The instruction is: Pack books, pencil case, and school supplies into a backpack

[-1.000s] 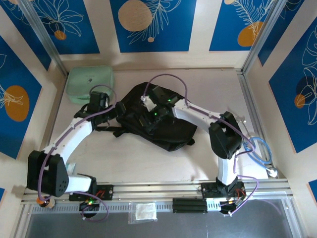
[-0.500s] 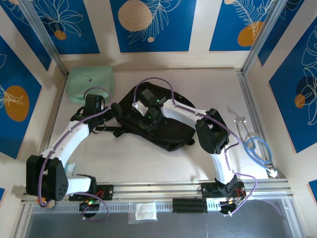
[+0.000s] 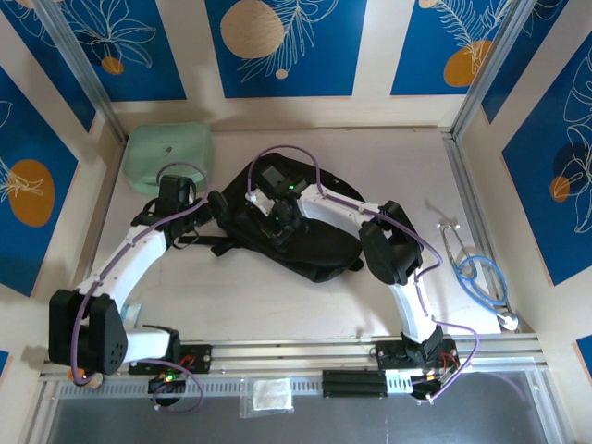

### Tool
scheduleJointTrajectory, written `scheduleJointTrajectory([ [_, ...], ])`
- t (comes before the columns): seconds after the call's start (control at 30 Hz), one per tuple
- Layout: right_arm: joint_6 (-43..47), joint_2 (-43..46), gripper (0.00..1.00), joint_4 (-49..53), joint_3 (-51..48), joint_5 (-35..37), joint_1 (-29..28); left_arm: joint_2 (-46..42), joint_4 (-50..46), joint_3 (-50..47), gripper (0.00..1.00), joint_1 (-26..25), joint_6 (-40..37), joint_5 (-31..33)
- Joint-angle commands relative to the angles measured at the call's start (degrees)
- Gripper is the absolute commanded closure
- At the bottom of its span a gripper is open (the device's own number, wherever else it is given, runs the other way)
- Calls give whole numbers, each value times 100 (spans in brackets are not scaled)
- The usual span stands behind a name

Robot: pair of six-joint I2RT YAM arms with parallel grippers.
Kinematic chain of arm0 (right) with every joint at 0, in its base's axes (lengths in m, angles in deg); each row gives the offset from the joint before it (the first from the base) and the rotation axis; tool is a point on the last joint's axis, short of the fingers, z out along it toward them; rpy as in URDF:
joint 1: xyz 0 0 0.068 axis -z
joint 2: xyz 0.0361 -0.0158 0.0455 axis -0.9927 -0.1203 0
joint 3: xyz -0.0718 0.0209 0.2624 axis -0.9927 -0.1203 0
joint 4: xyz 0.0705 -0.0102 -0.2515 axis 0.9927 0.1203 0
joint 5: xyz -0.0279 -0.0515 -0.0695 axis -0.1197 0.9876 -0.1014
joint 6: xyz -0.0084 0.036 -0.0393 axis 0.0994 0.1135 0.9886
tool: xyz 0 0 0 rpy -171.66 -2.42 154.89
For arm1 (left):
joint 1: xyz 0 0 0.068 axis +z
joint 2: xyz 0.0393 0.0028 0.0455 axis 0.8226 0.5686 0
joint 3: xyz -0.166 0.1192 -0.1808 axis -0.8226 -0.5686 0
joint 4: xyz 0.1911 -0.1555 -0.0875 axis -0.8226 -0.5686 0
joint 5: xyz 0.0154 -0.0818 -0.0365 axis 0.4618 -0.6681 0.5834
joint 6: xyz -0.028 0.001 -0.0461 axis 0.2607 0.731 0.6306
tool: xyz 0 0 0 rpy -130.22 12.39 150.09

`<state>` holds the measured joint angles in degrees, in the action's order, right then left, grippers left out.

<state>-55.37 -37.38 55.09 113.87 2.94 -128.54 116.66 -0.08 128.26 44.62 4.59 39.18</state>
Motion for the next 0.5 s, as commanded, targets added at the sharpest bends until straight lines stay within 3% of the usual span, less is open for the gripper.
scheduleJointTrajectory([
  [0.0,-78,45,95,18,126,74,-44,-38,98,-90,0,64,104,-295],
  [0.07,-171,243,100,-187,-3,79,-35,-33,135,-117,1,62,164,-493],
  [0.27,-574,1039,100,-885,-569,53,58,9,551,-323,13,37,653,-1498],
  [0.47,-976,1561,100,-1264,-1027,-284,206,181,1208,-554,28,-396,1338,-2148],
])
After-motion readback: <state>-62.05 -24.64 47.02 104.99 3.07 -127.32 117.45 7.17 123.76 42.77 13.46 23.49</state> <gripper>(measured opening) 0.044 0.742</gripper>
